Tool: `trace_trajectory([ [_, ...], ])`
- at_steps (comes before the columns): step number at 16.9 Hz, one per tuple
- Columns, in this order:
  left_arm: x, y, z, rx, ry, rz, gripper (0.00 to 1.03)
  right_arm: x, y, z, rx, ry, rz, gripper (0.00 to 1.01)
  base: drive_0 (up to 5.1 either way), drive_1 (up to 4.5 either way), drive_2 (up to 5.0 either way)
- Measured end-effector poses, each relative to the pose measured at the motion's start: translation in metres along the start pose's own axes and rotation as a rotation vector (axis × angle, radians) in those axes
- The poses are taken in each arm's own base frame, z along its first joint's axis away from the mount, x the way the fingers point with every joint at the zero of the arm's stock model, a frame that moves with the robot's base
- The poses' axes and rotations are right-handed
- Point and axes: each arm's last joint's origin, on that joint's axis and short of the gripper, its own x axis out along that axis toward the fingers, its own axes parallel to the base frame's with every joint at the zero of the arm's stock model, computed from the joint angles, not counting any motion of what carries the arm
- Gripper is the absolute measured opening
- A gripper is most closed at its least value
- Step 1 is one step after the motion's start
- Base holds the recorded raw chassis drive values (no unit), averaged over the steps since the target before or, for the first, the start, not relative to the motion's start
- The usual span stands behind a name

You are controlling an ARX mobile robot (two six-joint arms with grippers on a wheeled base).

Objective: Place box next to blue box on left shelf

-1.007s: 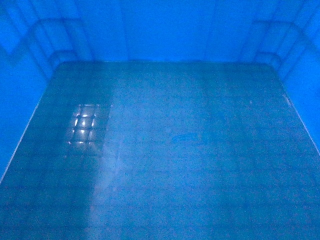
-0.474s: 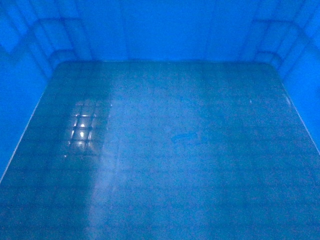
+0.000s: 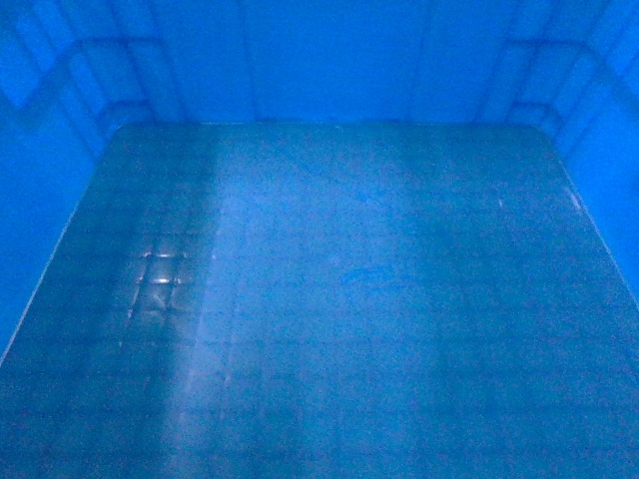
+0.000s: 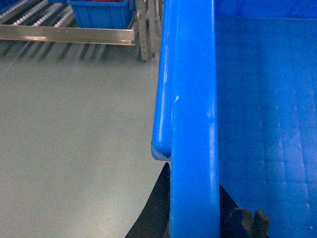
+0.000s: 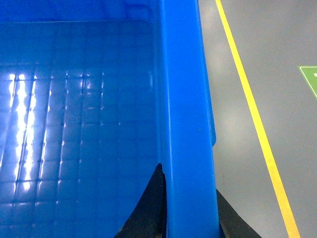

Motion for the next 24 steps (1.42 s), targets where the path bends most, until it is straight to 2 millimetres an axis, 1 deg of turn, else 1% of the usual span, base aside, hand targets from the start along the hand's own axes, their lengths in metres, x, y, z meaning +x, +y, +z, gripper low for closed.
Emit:
trace_trajectory([
  [24, -0.0002, 0.0000, 0.0002, -0.001, -0.002, 0.000, 0.08, 0.0001, 0.0001, 0.0000, 0.001, -0.001, 0.001, 0.10, 0.0, 4.20, -4.2],
])
